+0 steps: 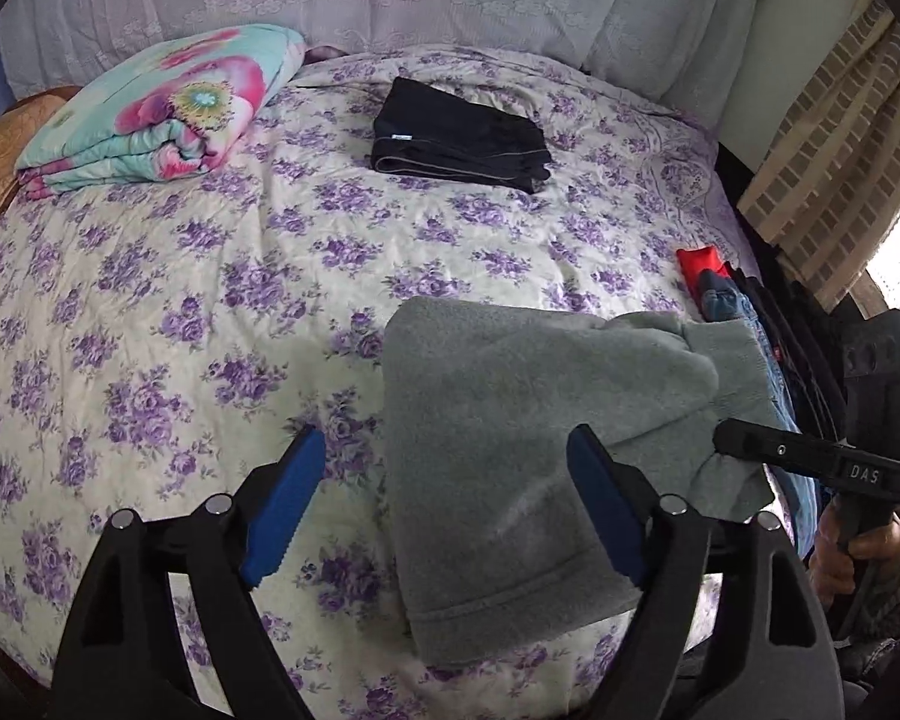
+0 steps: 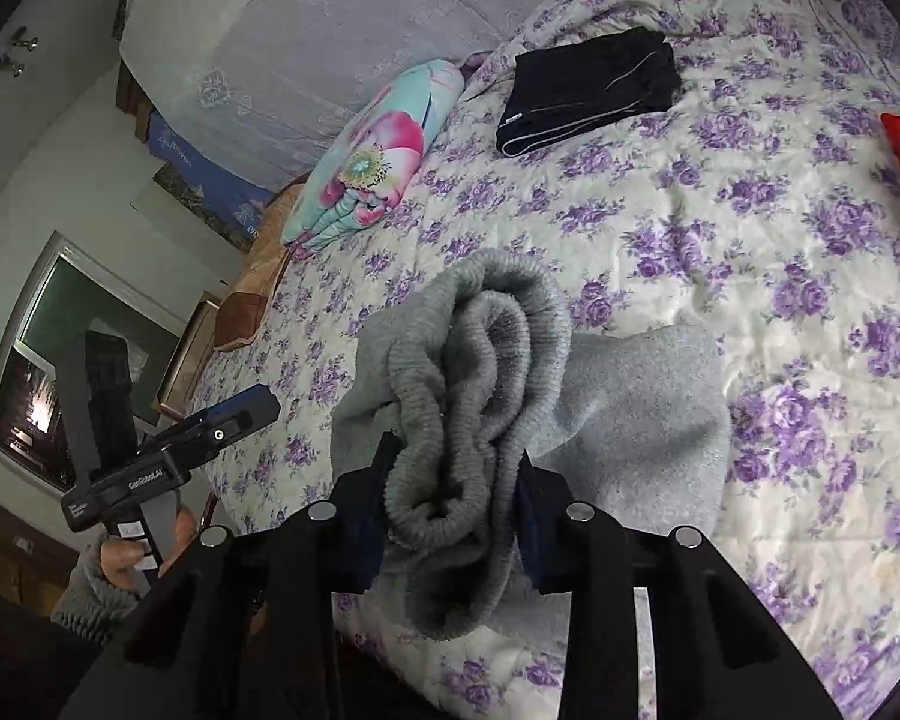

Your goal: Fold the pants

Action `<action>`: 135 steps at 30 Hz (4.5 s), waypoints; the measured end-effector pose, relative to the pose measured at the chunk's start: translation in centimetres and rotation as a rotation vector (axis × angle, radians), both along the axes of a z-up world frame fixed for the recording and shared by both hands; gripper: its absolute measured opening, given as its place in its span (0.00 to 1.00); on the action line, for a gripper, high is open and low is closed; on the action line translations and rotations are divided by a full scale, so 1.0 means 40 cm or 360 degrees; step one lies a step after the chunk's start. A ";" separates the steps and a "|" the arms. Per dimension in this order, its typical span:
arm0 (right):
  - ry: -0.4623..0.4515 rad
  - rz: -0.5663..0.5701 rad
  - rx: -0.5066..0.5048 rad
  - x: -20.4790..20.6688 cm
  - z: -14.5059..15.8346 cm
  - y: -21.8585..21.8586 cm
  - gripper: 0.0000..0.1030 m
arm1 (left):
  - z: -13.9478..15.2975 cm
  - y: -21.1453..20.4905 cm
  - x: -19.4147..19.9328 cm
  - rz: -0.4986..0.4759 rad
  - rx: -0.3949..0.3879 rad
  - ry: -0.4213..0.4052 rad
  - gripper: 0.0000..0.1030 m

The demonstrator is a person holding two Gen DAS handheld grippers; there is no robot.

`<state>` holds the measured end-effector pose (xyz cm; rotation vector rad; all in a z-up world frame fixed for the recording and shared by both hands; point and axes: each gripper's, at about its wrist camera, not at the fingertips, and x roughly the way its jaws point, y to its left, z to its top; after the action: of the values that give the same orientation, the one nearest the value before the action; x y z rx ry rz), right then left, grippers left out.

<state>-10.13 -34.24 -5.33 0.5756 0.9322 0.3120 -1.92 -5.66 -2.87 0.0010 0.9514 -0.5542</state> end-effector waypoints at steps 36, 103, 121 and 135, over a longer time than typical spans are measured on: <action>0.0024 0.0426 -0.0518 -0.049 -0.148 0.110 0.26 | -0.282 -0.311 0.251 -0.0203 0.0475 0.0183 0.96; -0.0114 -0.0081 -0.0748 -0.085 -0.020 -0.008 0.86 | -0.044 -0.059 -0.087 0.0221 0.0413 -0.0130 0.95; -0.0447 0.0481 -0.0871 -0.141 0.019 0.257 0.86 | -0.200 -0.007 -0.043 0.0198 0.0288 0.0287 0.95; -0.0175 0.0304 -0.0557 0.184 0.064 0.129 0.86 | -0.215 -0.027 -0.116 0.0009 0.0131 0.0257 0.95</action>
<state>-2.76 -29.07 -2.78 0.1464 0.9112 0.3386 -6.58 -6.74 -11.47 0.0279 1.1306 -0.5147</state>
